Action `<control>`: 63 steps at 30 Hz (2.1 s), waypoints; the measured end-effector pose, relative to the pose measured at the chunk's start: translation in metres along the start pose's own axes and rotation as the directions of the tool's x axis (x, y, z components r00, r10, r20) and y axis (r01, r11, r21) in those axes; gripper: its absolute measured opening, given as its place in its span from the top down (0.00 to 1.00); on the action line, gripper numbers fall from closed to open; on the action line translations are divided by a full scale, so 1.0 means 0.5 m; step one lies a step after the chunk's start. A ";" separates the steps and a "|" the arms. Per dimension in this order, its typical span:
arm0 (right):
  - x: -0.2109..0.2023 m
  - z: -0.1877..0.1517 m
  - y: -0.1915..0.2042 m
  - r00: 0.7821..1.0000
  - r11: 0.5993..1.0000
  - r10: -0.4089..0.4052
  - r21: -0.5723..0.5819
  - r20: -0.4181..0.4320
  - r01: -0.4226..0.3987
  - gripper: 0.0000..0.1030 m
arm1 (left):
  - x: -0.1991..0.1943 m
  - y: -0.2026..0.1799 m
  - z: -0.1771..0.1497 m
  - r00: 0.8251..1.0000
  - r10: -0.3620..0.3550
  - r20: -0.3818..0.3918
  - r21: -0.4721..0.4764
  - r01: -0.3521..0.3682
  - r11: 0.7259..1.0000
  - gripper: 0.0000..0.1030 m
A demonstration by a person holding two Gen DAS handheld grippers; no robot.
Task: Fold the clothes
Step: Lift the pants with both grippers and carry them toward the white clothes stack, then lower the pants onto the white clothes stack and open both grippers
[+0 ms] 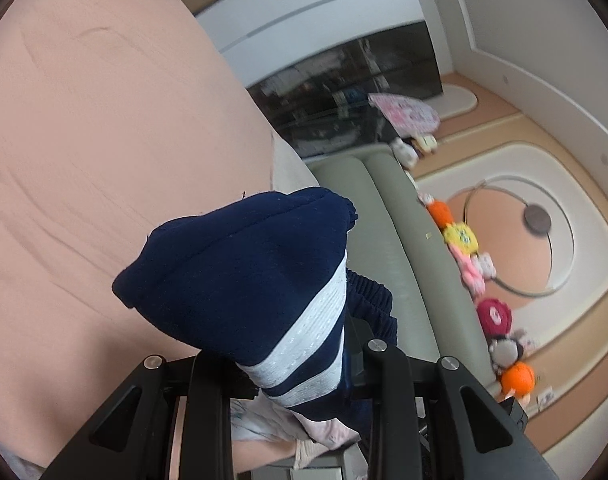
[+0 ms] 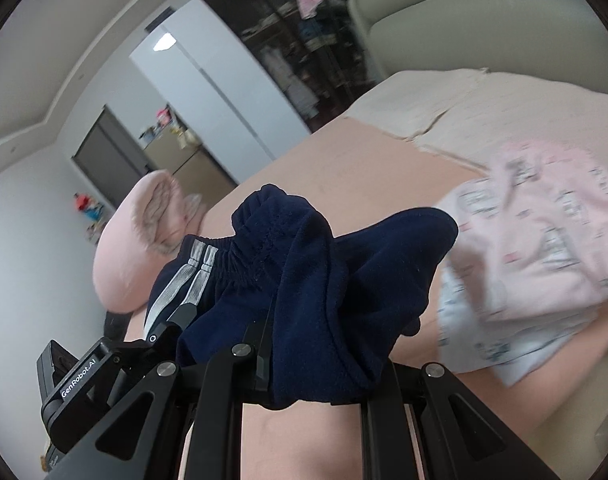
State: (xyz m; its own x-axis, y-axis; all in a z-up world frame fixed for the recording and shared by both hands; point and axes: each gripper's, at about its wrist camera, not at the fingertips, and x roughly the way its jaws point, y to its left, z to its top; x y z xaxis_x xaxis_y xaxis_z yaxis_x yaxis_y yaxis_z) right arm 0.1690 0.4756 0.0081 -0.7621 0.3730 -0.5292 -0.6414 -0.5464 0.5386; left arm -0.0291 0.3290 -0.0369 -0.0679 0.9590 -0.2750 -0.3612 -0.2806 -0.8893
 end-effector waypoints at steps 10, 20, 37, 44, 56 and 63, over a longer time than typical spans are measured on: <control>-0.067 0.051 -0.096 0.996 0.997 -0.072 0.038 0.054 0.070 0.87 | 0.085 -0.064 -0.052 0.995 -0.057 -0.086 0.011 0.058 0.998 0.76; -0.130 0.094 -0.195 0.982 0.985 -0.164 0.063 0.097 0.158 0.87 | 0.152 -0.126 -0.116 0.979 -0.080 -0.188 0.076 0.095 0.993 0.76; -0.201 0.173 -0.252 0.946 0.960 -0.272 -0.025 0.176 0.280 0.87 | 0.236 -0.247 -0.172 0.949 -0.161 -0.271 0.161 0.209 0.965 0.76; -0.212 0.212 -0.252 0.926 0.939 -0.315 -0.078 0.209 0.336 0.87 | 0.272 -0.269 -0.179 0.940 -0.193 -0.280 0.166 0.246 0.955 0.76; -0.161 0.245 -0.275 0.926 0.918 -0.329 -0.170 0.185 0.359 0.87 | 0.329 -0.254 -0.175 0.937 -0.154 -0.312 0.195 0.222 0.955 0.76; -0.104 0.212 -0.288 0.932 0.922 -0.344 -0.148 0.110 0.358 0.87 | 0.333 -0.194 -0.179 0.941 -0.071 -0.330 0.185 0.138 0.973 0.76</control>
State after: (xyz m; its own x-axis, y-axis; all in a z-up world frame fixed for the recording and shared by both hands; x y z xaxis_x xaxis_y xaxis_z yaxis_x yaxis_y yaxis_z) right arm 0.2916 0.6142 0.0277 -0.4995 0.6182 -0.6069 -0.8510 -0.4814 0.2100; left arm 0.0779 0.5125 -0.0294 0.2691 0.9097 -0.3162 -0.5324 -0.1331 -0.8359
